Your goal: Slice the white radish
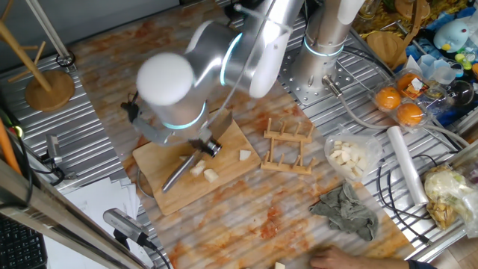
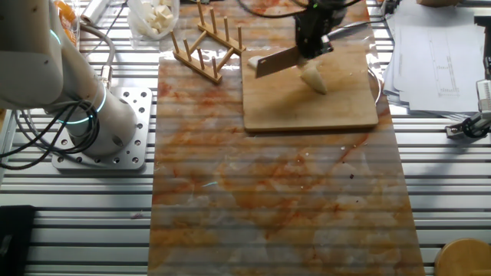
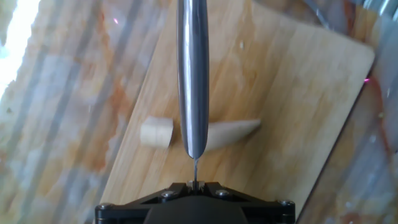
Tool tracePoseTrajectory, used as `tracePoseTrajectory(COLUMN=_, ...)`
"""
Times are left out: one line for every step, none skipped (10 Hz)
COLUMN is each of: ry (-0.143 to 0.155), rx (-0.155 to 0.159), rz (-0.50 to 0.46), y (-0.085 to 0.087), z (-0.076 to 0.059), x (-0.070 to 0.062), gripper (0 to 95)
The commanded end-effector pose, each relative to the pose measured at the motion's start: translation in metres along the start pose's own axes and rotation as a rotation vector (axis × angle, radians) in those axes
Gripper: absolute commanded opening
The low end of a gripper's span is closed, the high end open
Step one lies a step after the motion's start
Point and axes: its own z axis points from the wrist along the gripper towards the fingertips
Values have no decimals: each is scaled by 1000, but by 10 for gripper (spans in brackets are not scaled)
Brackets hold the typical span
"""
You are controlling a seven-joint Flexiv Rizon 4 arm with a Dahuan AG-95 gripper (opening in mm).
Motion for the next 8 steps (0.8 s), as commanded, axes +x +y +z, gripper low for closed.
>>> tracePoseTrajectory(ry=-3, rx=6, rz=-9, y=-1, z=1, x=-3, gripper=0)
tracePoseTrajectory(ry=-2, rx=6, rz=-10, y=-1, z=1, x=-4, gripper=0)
tracePoseTrajectory(ry=-4, rx=3, rz=-10, y=-1, z=1, x=-4, gripper=0)
tracePoseTrajectory(ry=-4, rx=1, rz=-15, y=-1, z=0, x=-6, gripper=0)
tracePoseTrajectory(ry=-6, rx=3, rz=-17, y=-1, z=-2, x=-7, gripper=0)
tracePoseTrajectory(ry=-15, rx=14, rz=-24, y=-1, z=-6, x=-10, gripper=0)
tracePoseTrajectory(ry=-20, rx=14, rz=-29, y=2, z=-11, x=-16, gripper=0)
tracePoseTrajectory(ry=-21, rx=14, rz=-28, y=5, z=-11, x=-21, gripper=0)
